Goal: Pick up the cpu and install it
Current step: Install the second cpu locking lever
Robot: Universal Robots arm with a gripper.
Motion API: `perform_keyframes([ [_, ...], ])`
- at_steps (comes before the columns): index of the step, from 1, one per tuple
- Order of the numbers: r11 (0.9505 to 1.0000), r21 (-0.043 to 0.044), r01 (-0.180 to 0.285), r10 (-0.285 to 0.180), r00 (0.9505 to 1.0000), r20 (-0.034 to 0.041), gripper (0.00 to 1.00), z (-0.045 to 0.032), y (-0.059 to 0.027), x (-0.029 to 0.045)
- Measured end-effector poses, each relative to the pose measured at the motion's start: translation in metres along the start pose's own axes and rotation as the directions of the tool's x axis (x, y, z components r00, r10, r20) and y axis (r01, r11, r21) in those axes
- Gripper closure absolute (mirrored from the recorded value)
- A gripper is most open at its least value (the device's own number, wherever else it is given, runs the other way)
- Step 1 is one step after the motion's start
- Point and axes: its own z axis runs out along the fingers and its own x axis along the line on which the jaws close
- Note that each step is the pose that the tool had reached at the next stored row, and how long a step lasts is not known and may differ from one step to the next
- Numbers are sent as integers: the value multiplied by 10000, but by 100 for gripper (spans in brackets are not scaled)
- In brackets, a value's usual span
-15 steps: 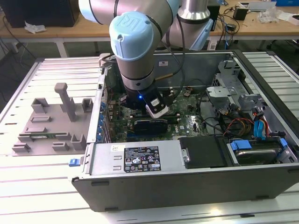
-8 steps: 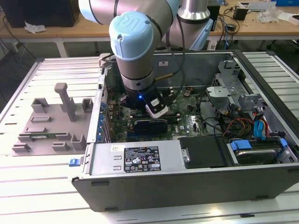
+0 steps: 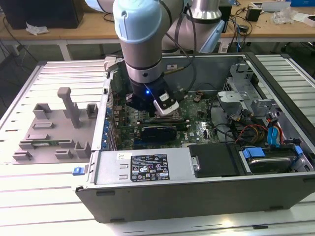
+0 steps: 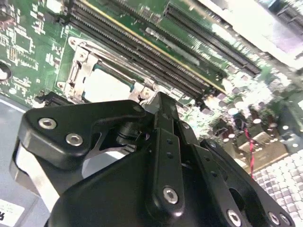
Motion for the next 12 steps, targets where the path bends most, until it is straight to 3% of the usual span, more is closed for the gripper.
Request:
perform_keyframes([
  [3,9996,298,7,-7,10000,-8,89,-4,2,-34],
  [5,9993,376,-3,4,10000,-22,89,1,1,-108],
  [12,9988,491,-13,16,10000,-70,89,29,41,-336],
])
